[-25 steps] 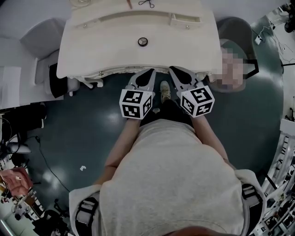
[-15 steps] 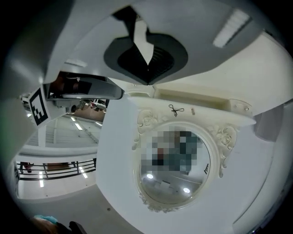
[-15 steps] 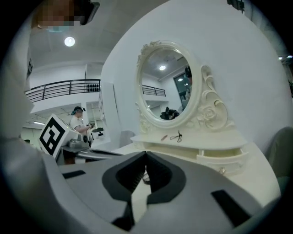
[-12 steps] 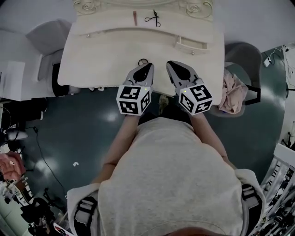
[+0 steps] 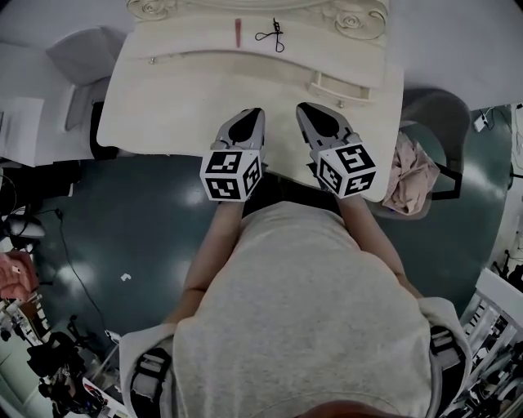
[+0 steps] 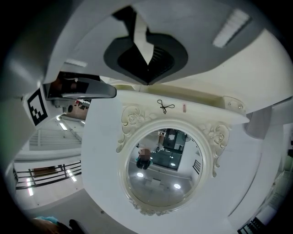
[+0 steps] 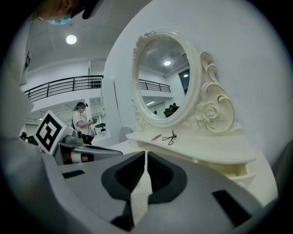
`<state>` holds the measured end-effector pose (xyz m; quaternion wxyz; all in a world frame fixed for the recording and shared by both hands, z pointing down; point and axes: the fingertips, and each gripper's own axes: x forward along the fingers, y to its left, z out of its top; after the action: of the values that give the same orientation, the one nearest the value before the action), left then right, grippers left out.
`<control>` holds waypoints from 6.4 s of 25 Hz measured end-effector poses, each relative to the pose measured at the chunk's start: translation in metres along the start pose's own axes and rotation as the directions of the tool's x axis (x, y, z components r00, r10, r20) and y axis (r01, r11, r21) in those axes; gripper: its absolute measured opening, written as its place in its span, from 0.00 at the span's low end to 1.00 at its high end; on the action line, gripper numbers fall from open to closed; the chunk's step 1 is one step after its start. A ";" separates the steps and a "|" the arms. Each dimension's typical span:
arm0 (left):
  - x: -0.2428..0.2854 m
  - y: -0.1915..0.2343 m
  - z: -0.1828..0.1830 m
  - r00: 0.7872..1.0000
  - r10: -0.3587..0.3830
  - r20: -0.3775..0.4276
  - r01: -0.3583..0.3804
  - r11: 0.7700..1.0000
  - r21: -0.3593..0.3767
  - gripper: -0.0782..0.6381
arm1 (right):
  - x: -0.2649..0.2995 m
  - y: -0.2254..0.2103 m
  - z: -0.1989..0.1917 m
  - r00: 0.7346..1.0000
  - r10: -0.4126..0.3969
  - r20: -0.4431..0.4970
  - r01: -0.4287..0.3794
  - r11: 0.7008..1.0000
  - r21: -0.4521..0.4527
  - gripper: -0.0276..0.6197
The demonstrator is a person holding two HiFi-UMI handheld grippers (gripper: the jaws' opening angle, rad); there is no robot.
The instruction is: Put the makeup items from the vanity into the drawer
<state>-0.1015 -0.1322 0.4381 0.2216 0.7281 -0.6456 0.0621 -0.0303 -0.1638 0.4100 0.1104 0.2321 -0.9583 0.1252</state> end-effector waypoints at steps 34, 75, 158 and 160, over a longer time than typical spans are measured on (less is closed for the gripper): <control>-0.013 0.087 -0.028 0.989 0.116 -0.090 -0.128 0.981 -0.144 0.12 | 0.096 0.062 -0.080 0.872 0.243 -0.424 -0.301 0.951 -0.075 0.31; 0.008 0.066 -0.062 0.971 -0.062 -0.230 0.039 0.994 -0.102 0.12 | 0.086 0.029 -0.105 0.880 0.136 -0.455 -0.198 0.976 -0.091 0.37; 0.130 -0.055 0.003 0.884 -0.411 -0.223 0.432 0.901 0.050 0.12 | -0.013 -0.182 -0.066 0.817 -0.175 -0.549 0.347 0.910 0.227 0.37; 0.130 -0.055 0.002 0.883 -0.410 -0.226 0.431 0.901 0.050 0.12 | -0.011 -0.182 -0.067 0.813 -0.178 -0.554 0.357 0.905 0.232 0.37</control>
<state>-0.0282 -0.2479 0.4717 0.2606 0.8502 -0.4412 0.1209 0.0752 -0.2965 0.5051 0.3424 0.3386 -0.8150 0.3225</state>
